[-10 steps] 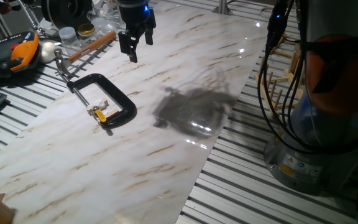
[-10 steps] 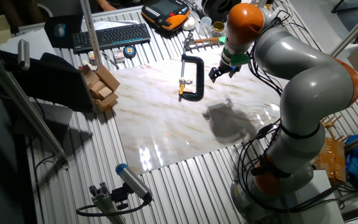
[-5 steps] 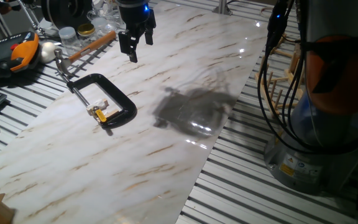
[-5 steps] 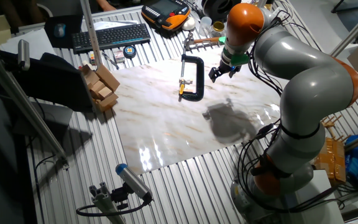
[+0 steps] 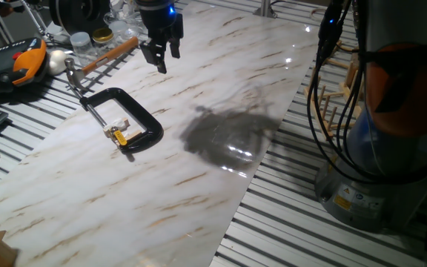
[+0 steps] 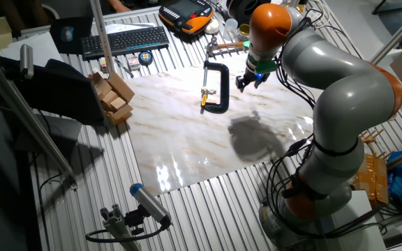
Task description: Turn off the water tap
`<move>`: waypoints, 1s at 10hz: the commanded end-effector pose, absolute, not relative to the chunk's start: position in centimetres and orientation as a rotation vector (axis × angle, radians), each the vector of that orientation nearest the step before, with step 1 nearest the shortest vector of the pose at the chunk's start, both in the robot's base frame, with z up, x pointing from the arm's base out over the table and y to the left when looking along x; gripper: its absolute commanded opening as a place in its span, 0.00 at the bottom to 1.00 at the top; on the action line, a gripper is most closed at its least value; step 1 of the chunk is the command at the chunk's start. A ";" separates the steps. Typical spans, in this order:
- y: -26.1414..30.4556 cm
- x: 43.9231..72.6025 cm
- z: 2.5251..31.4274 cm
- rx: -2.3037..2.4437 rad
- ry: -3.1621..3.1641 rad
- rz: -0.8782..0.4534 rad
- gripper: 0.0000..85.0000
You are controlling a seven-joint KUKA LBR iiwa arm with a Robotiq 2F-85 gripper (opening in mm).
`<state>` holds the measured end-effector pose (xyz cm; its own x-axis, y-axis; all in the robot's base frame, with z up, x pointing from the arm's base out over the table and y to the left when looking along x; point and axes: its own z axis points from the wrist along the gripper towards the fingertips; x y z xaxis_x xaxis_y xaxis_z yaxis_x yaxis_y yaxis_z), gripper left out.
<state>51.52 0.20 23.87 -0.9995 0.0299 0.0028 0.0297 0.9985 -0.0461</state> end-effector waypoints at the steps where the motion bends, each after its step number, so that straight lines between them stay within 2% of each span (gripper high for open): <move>1: 0.2 51.5 23.8 -0.047 -3.139 0.075 0.00; 6: 0.2 51.6 23.5 -0.057 -3.146 0.063 0.00; 10: 0.8 51.9 22.0 -0.076 -3.157 0.048 0.00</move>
<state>51.90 0.79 21.92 -0.9986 0.0493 -0.0183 0.0498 0.9983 -0.0301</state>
